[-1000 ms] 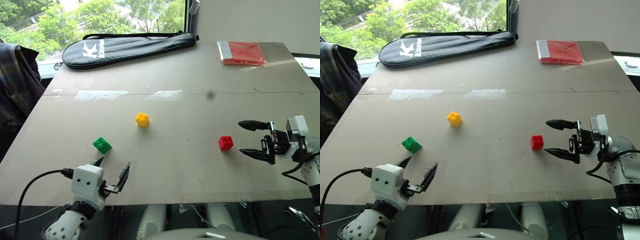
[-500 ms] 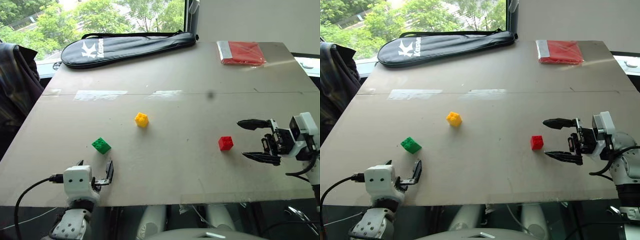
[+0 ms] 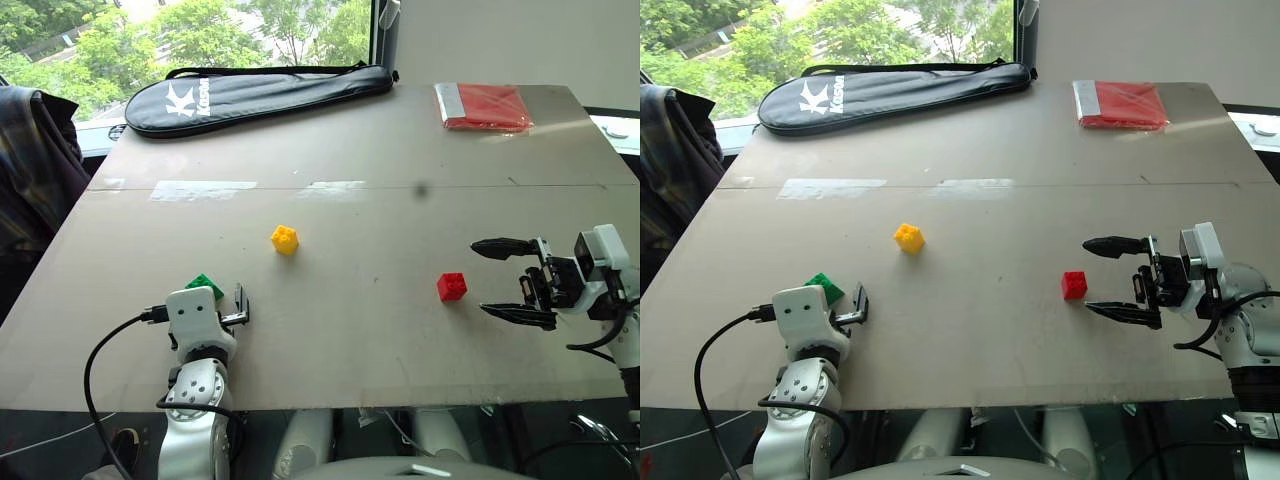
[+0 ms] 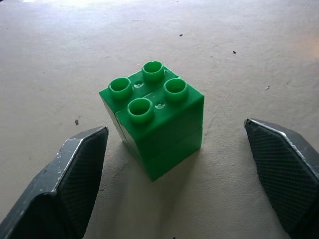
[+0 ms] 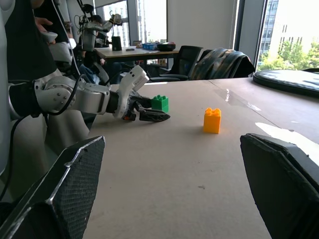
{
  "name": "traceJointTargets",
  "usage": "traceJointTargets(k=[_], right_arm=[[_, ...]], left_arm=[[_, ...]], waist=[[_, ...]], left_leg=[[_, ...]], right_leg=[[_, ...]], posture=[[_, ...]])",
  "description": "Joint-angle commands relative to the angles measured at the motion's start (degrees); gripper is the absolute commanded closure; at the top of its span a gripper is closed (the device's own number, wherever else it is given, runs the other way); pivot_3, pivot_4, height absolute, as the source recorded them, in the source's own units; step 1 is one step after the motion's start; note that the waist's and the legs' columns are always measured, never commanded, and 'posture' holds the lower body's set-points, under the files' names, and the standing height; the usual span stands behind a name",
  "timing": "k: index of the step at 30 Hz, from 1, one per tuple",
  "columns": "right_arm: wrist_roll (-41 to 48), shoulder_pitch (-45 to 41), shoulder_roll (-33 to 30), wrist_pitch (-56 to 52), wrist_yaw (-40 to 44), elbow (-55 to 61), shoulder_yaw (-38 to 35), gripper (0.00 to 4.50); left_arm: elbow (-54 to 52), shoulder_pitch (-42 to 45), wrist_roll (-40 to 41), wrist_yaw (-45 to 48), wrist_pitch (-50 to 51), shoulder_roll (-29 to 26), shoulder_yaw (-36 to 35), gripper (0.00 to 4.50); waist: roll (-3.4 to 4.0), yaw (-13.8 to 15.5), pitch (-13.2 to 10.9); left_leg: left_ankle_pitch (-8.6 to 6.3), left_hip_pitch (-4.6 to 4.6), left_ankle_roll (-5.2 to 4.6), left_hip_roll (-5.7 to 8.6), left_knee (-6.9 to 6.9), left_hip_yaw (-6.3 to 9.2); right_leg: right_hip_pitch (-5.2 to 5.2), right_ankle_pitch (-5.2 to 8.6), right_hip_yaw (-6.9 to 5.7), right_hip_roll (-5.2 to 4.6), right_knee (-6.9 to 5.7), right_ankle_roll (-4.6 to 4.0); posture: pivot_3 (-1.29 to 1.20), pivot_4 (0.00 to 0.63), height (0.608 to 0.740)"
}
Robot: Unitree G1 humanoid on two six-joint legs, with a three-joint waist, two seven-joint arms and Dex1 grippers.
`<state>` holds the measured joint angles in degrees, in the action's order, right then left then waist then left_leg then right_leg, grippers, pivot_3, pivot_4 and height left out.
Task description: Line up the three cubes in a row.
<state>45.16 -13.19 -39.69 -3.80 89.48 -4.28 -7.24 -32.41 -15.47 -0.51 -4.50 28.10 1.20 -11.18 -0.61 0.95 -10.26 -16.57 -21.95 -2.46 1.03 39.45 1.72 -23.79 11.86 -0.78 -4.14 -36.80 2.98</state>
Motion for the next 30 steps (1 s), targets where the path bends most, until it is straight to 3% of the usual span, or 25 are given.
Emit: traceJointTargets(k=[1, 3, 5, 10, 13, 20, 25, 30], right_arm=[[-0.10, -0.66, 0.25, 0.12, 1.21, 1.72, -1.61, 0.00], [-0.24, -0.59, 0.37, 0.12, 1.24, 1.82, -1.72, 0.00], [-0.40, -0.80, 0.51, 0.16, 1.27, 1.61, -1.78, 0.00], [-0.72, -0.91, 0.68, 0.36, 1.45, 1.20, -2.04, 0.00], [-0.65, -0.45, 0.59, 0.42, 1.46, 1.46, -2.33, 0.00], [-0.64, 0.59, 0.57, 0.40, 1.11, 2.00, -3.05, 0.00], [-0.74, 1.22, 0.74, 0.52, -0.12, 2.76, -3.79, 0.00], [-1.09, 3.89, 0.94, -0.46, -3.21, 5.83, -4.96, 0.00]], left_arm=[[-3.01, -0.35, -0.59, -3.27, 5.79, 2.35, 0.11, 1.63], [-3.88, -0.26, -0.48, -3.87, 7.29, 3.06, 0.19, 2.63], [-4.33, -0.06, -0.34, -4.49, 8.70, 3.31, 0.25, 3.30], [-4.02, 0.40, 0.31, -3.85, 9.30, 1.94, -0.28, 3.29], [-3.70, 0.30, 0.58, 2.01, 5.59, -3.39, 1.70, 3.29], [2.05, 3.40, 8.44, 27.38, -9.10, -20.52, 5.60, 3.29], [10.03, 9.93, 11.44, 52.66, -20.02, -34.67, 15.57, 3.29], [20.95, 22.43, 9.13, 58.08, -23.55, -32.73, 23.72, 3.29]], waist=[[-0.01, -0.11, 0.01], [-0.01, -0.26, 0.01], [-0.01, -0.20, 0.01], [-0.01, -0.19, 0.01], [-0.01, -0.16, 0.01], [0.00, 0.00, 0.00], [0.05, -0.04, 0.00], [0.05, 0.13, -0.01]], left_leg=[[0.00, 0.00, 0.00, 0.00, 0.00, 0.00], [0.00, 0.00, 0.00, -0.02, -0.01, -0.01], [-0.01, 0.00, 0.01, -0.07, -0.02, 0.00], [-0.01, 0.00, 0.01, -0.07, -0.02, -0.05], [0.00, 0.01, 0.01, -0.06, -0.02, -0.05], [0.01, -0.08, 0.03, -0.08, 0.00, -0.01], [0.00, -0.09, 0.03, -0.06, -0.02, -0.07], [0.01, -0.18, 0.02, -0.02, -0.02, -0.08]], right_leg=[[0.00, 0.00, 0.00, 0.00, 0.00, 0.00], [-0.03, 0.00, 0.02, 0.03, 0.00, 0.00], [-0.04, 0.00, 0.00, 0.03, 0.00, 0.00], [-0.03, 0.04, 0.03, 0.03, 0.00, -0.08], [-0.03, 0.05, 0.03, 0.03, 0.00, -0.09], [-0.11, 0.13, 0.00, -0.13, 0.01, -0.28], [-0.16, 0.13, 0.03, -0.19, 0.01, -0.29], [-0.23, 0.11, 0.06, -0.24, 0.02, -0.26]], posture=[[0.00, 0.150, 0.694], [0.00, 0.150, 0.694], [0.00, 0.150, 0.694], [0.00, 0.150, 0.694], [0.00, 0.150, 0.694], [0.00, 0.150, 0.694], [0.00, 0.150, 0.694], [0.00, 0.150, 0.694]])
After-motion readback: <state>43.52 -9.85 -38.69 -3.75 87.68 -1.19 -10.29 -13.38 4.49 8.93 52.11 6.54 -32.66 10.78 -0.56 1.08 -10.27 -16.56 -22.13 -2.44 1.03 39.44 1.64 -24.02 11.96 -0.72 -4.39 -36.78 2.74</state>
